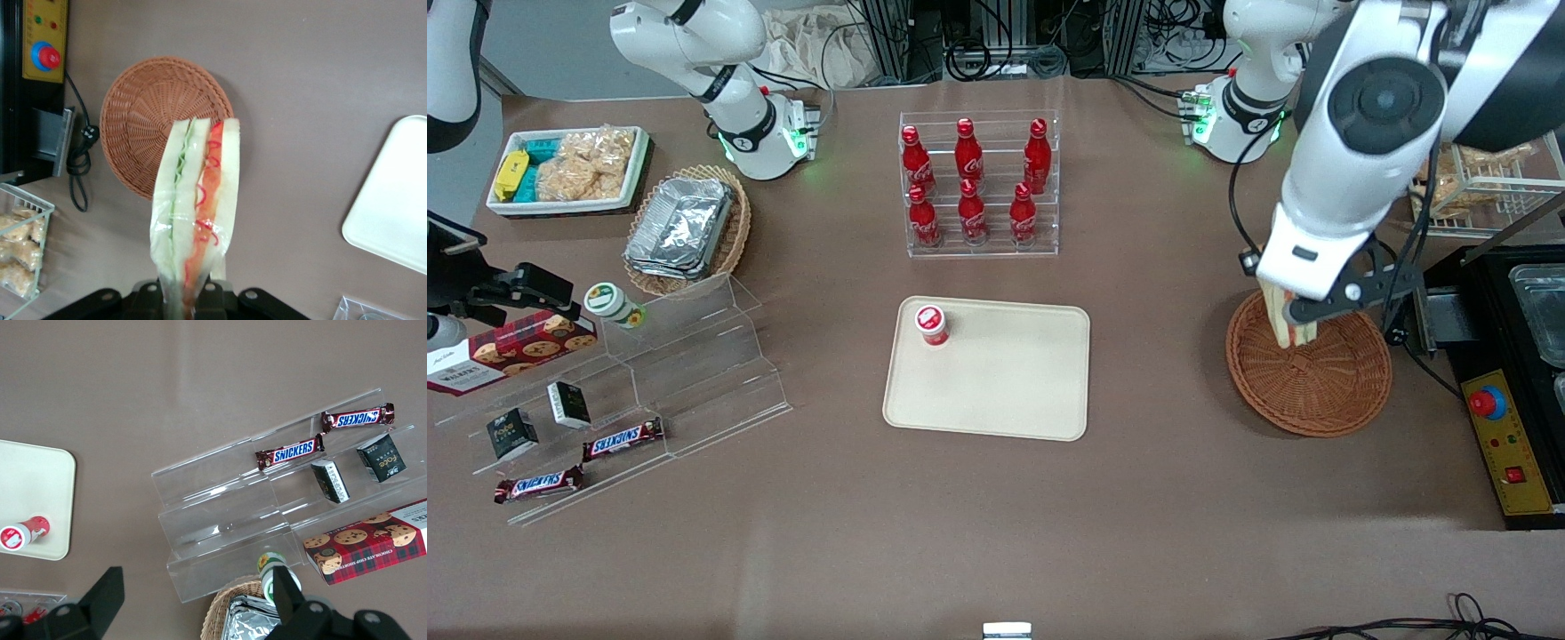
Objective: Place sandwich from basket to tray
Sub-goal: 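Lift the sandwich up out of the basket with the left gripper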
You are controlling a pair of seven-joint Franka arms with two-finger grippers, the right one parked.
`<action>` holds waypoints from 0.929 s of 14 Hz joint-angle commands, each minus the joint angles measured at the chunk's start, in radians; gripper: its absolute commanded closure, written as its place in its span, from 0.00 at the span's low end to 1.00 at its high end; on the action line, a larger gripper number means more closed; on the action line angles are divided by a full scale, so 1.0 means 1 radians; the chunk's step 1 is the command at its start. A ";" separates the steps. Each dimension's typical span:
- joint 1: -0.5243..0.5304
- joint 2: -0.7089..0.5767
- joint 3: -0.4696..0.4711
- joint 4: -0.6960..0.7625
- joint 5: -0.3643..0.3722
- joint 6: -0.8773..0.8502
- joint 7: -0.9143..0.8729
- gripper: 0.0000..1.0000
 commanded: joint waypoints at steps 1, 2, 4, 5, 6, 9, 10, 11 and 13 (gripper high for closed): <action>-0.002 0.012 -0.104 0.156 0.002 -0.140 -0.052 0.98; 0.000 0.014 -0.153 0.198 0.001 -0.179 -0.104 0.98; 0.000 0.015 -0.246 0.220 -0.022 -0.193 -0.223 0.98; -0.002 0.023 -0.279 0.221 -0.041 -0.184 -0.295 0.98; -0.002 0.033 -0.315 0.221 -0.060 -0.158 -0.345 0.98; -0.003 0.131 -0.385 0.209 -0.067 0.001 -0.474 0.98; -0.003 0.170 -0.408 0.200 -0.062 0.044 -0.495 0.98; -0.003 0.211 -0.411 0.188 -0.056 0.087 -0.508 0.98; -0.046 0.291 -0.400 0.159 -0.026 0.176 -0.523 0.98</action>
